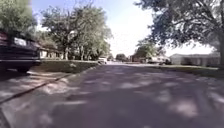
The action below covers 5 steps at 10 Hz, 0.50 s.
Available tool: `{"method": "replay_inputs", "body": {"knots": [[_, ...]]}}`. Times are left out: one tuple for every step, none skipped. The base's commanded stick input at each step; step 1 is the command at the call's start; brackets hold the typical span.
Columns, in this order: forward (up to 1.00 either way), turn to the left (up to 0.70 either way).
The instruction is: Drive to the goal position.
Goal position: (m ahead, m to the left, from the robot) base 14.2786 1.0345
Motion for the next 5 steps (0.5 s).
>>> {"method": "replay_inputs", "body": {"knots": [[1.0,0.0],[1.0,0.0],[1.0,0.0],[1.0,0.0],[1.0,0.0]]}}
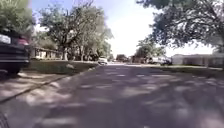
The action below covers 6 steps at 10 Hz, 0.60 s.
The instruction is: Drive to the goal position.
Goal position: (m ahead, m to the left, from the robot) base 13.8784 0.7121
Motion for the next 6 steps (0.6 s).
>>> {"method": "replay_inputs", "body": {"knots": [[1.0,0.0],[1.0,0.11],[1.0,0.29],[1.0,0.35],[1.0,0.22],[1.0,0.0]]}}
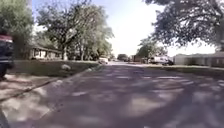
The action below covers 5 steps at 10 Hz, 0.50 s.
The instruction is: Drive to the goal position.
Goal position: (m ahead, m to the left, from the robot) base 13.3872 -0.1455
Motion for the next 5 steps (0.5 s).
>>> {"method": "replay_inputs", "body": {"knots": [[1.0,0.0],[1.0,0.0],[1.0,0.0],[1.0,0.0],[1.0,0.0]]}}
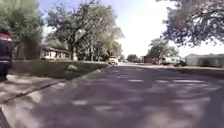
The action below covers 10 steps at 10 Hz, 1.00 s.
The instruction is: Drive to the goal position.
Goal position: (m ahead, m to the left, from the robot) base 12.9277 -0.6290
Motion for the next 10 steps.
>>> {"method": "replay_inputs", "body": {"knots": [[1.0,0.0],[1.0,0.0],[1.0,0.0],[1.0,0.0],[1.0,0.0],[1.0,0.0],[1.0,0.0],[1.0,0.0],[1.0,0.0],[1.0,0.0]]}}
